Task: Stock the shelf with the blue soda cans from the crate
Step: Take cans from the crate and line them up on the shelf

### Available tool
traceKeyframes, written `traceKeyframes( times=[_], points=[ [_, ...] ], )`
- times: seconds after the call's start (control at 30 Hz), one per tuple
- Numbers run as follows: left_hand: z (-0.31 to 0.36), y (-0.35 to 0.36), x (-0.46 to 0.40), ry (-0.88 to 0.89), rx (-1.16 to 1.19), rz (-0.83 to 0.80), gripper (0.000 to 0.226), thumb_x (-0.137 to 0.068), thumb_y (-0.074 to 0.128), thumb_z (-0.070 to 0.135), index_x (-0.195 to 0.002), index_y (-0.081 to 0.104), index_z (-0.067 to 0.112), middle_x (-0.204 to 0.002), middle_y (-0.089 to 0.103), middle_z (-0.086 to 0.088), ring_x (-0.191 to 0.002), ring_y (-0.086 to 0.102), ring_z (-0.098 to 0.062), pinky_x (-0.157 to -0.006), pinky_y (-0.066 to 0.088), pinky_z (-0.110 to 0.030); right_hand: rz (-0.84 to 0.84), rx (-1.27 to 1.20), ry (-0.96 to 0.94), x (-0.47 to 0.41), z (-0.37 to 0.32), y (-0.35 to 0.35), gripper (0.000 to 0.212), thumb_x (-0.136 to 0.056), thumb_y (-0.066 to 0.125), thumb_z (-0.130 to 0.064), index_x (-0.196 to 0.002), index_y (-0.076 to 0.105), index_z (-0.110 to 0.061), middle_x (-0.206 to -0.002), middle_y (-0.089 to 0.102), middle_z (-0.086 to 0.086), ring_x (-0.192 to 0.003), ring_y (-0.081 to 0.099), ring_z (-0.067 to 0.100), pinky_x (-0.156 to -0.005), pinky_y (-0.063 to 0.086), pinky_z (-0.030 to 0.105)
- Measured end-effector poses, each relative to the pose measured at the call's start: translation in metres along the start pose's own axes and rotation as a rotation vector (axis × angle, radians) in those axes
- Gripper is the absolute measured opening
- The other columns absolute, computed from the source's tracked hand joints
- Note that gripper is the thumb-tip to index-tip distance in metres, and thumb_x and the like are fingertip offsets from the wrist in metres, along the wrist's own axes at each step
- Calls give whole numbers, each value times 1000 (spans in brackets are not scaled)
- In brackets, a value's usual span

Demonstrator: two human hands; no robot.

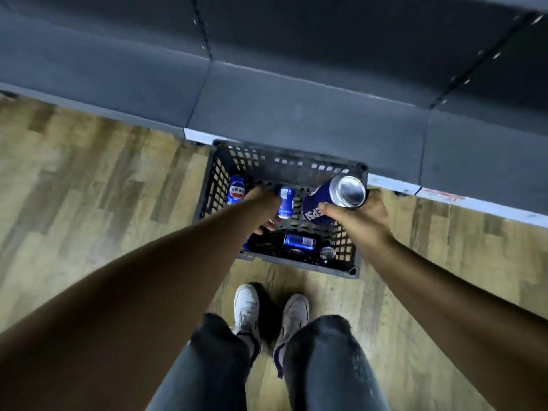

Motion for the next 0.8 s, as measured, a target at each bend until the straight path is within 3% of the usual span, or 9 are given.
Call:
traceKeyframes(
  times=[0.07, 0.13, 0.23, 0.37, 0.53, 0.63, 0.8],
  points=[
    [16, -4, 35, -33, 37, -23, 39, -103, 27, 35, -89, 52, 10, -65, 60, -4, -59, 54, -16, -55, 36, -25, 3, -10, -45, 21, -30, -20, 69, -62, 86, -33, -115, 47, -11, -104, 61, -2, -89, 62, 16, -72, 45, 24],
    [31, -7, 74, -54, 86, -69, 48, -102, 23, 44, -79, 48, 9, -54, 62, -5, -60, 57, -19, -59, 37, -25, 5, -22, -94, 41, -58, -39, 69, -61, 86, -30, -115, 47, -11, -107, 62, -1, -100, 61, 19, -80, 46, 28],
    [48, -10, 128, -62, 279, -138, 61, -97, 21, 56, -84, 48, 3, -69, 65, -15, -69, 64, -26, -63, 42, -29, -27, -25, -180, 74, -96, -67, 64, -63, 85, -27, -109, 43, -17, -103, 60, -3, -98, 59, 18, -81, 44, 28],
    [72, -12, 188, -43, 539, -229, 59, -95, 23, 54, -94, 55, 5, -80, 67, -20, -70, 67, -28, -65, 41, -29, -69, 13, -325, 115, -141, -99, 62, -64, 84, -22, -106, 38, -19, -90, 56, -12, -90, 57, 14, -74, 43, 24],
    [100, -31, 246, 31, 697, -205, 55, -88, 41, 63, -97, 56, 11, -82, 63, -10, -68, 61, -25, -60, 44, -32, -118, 79, -544, 159, -190, -126, 62, -65, 82, -11, -106, 37, -19, -85, 51, -19, -80, 55, 7, -63, 39, 13],
    [112, -44, 273, 85, 750, -217, 45, -84, 52, 58, -85, 59, 14, -77, 63, -4, -68, 57, -22, -58, 45, -31, -134, 136, -637, 180, -215, -137, 61, -66, 82, -12, -105, 35, -21, -84, 51, -18, -71, 51, 1, -56, 36, 1],
    [136, -81, 318, 341, 814, -227, 34, -88, 53, 49, -77, 61, 18, -53, 65, 0, -51, 62, -16, -49, 51, -20, -46, 155, -758, 204, -262, -145, 69, -65, 83, -15, -114, 35, -25, -95, 54, -13, -75, 53, 4, -60, 37, -1]
  ],
)
Point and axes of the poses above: each hand's wrist, its own x-axis away from the middle knuckle, its own y-axis out of the palm, z = x × y, the point moved 3 cm from there along -x, towards the middle knuckle
